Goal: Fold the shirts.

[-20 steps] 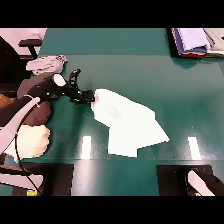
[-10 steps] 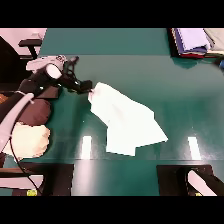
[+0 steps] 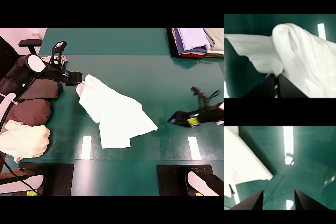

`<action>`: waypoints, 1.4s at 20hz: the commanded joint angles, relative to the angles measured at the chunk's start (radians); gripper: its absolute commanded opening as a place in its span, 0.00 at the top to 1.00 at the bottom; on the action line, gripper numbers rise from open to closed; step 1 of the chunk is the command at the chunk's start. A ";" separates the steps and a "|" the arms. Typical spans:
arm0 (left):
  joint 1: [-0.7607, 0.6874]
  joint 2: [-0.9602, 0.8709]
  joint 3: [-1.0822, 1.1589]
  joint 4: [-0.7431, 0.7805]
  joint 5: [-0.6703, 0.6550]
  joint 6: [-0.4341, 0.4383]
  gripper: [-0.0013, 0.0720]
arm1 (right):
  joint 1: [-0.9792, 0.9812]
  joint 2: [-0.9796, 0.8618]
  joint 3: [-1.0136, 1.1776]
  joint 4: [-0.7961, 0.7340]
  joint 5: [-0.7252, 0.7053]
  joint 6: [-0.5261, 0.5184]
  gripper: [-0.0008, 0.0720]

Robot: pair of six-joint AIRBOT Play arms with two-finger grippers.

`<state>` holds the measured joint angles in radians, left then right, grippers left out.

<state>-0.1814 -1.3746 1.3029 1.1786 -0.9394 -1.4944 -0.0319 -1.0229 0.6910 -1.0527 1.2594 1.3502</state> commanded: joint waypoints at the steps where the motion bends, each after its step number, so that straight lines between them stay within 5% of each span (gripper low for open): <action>1: 0.002 0.004 0.002 0.012 -0.005 0.003 0.95 | 0.119 -0.090 -0.116 0.117 -0.166 -0.040 0.40; 5: 0.002 0.004 0.002 0.013 -0.015 0.003 0.95 | 0.246 -0.248 -0.003 0.144 -0.211 -0.044 0.40; 9: 0.002 0.011 0.002 0.021 -0.023 0.003 0.95 | 0.308 -0.336 0.132 0.130 -0.205 -0.055 0.97; 22: 0.002 0.495 0.560 0.145 -0.038 0.003 0.95 | -0.026 0.142 0.959 0.029 0.045 -0.048 0.97; 28: 0.002 0.589 0.712 0.147 -0.099 0.003 0.95 | -0.235 0.175 1.199 0.031 0.171 -0.012 0.97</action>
<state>-0.1806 -0.8230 1.9526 1.3205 -0.9989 -1.4918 -0.1730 -0.8566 1.7718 -1.0199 1.3529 1.3231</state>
